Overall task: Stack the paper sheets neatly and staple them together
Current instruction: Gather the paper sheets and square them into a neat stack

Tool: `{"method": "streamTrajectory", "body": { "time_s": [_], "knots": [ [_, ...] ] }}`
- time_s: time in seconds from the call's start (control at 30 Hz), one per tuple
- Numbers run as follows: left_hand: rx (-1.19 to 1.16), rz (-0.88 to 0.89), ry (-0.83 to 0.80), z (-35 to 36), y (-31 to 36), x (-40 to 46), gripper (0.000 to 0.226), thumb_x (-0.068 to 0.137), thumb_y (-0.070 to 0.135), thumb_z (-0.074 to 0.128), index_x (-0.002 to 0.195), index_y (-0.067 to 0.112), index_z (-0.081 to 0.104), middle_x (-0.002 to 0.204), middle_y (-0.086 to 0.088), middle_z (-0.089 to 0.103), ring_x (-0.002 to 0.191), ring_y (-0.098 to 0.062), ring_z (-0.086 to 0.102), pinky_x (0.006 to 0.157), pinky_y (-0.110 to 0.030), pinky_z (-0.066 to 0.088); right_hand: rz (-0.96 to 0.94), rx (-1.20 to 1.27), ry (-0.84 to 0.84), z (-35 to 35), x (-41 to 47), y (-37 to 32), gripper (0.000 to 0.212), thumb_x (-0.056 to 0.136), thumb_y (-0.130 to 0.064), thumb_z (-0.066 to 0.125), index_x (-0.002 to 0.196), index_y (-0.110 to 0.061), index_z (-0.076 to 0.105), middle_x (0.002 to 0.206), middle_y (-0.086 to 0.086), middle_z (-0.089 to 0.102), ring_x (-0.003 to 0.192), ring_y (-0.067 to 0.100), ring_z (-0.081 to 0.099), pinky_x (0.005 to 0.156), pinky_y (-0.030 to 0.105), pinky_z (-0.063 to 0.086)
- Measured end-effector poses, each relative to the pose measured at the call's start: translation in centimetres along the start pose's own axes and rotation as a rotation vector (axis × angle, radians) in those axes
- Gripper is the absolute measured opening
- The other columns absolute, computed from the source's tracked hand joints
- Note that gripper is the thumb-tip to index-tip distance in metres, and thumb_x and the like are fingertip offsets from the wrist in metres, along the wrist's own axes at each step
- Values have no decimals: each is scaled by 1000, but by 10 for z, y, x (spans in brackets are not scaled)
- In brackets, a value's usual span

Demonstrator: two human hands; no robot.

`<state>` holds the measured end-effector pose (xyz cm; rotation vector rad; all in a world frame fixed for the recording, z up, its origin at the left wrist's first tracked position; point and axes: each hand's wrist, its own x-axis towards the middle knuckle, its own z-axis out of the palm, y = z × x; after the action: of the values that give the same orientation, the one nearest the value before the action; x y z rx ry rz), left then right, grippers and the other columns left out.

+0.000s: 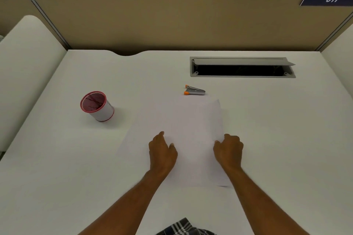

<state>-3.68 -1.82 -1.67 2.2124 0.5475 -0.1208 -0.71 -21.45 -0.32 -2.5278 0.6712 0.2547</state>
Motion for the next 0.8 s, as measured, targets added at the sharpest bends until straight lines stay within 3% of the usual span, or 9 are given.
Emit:
{"method": "streamTrajectory", "body": {
  "time_s": [0.4,0.5,0.57,0.8],
  "knots": [
    [-50,-10,-49,2,-6,0,60,91,8,60,146,7,39,150,-11,46,140,-27,40,116,-38,34,4,-7,-65,12,-12,-18,40,90,-22,60,123,-1,59,128,19,52,119,36,49,96,38,44],
    [-57,-6,-40,2,-7,1,59,90,6,60,146,6,40,148,-12,47,139,-28,42,116,-41,36,33,115,-83,10,-7,-16,35,84,-18,61,115,-1,64,117,17,64,104,35,62,87,35,53],
    [-61,-4,-38,3,-7,0,59,89,5,59,145,6,40,148,-12,47,138,-28,42,116,-42,36,39,164,-90,8,-7,-16,30,86,-14,59,112,0,64,113,13,69,101,32,66,81,30,50],
    [-67,10,-34,2,-6,-2,57,90,4,59,144,8,42,149,-11,46,139,-28,40,116,-40,34,-274,48,141,5,-29,-13,32,92,-7,56,123,-6,65,117,11,71,109,31,65,91,36,51]
  ]
}}
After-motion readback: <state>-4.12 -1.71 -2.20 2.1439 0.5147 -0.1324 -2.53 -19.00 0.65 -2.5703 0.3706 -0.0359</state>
